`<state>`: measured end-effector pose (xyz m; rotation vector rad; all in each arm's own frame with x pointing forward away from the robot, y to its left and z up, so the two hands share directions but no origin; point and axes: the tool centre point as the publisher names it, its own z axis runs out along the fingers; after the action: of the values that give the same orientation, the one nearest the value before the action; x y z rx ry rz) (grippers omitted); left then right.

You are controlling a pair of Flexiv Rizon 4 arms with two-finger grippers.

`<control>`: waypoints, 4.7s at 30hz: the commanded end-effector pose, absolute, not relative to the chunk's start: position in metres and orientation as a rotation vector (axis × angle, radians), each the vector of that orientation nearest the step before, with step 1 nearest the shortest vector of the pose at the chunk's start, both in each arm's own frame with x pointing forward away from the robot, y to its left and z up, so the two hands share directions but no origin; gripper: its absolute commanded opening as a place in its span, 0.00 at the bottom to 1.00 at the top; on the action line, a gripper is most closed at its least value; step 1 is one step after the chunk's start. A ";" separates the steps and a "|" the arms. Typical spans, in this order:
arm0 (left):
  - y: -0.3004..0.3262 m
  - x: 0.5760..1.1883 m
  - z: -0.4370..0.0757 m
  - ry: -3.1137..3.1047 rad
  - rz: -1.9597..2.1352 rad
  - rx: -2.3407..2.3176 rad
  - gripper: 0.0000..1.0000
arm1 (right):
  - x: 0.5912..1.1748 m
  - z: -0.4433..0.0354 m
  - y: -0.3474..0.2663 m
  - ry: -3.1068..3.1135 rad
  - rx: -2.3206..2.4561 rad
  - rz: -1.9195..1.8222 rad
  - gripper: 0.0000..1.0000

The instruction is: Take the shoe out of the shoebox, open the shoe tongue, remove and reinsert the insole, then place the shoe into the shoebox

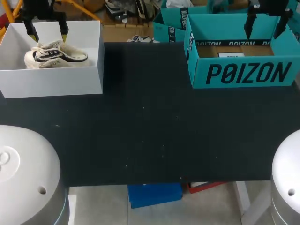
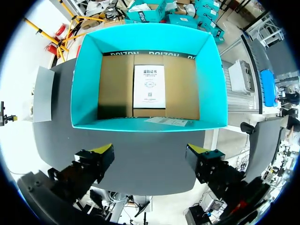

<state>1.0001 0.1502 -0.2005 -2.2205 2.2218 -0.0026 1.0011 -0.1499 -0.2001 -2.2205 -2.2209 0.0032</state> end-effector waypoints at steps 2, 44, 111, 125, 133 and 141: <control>0.150 1.000 -0.201 2.222 -0.003 -2.221 1.00 | 1.001 -0.200 -0.150 -2.221 -2.221 0.003 1.00; 0.175 1.043 -0.188 3.113 -0.237 -0.402 1.00 | 1.001 -0.200 -0.150 -2.221 -2.221 0.003 1.00; 0.193 1.062 -0.345 3.076 -0.010 -0.203 0.82 | 1.001 -0.200 -0.150 -2.221 -2.221 0.003 1.00; 0.200 1.071 -0.375 3.082 0.012 -0.223 0.47 | 1.001 -0.200 -0.150 -2.221 -2.221 0.003 1.00; 0.204 1.075 -0.396 3.089 0.041 -0.226 0.47 | 1.001 -0.200 -0.150 -2.221 -2.221 0.003 1.00; 0.210 1.081 -0.405 3.101 0.049 -0.247 0.44 | 1.001 -0.200 -0.150 -2.221 -2.221 0.003 1.00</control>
<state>1.0750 0.2095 -0.4007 -0.2516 3.0904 0.0498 1.0010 -0.1500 -0.2005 -2.2204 -2.2212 0.0019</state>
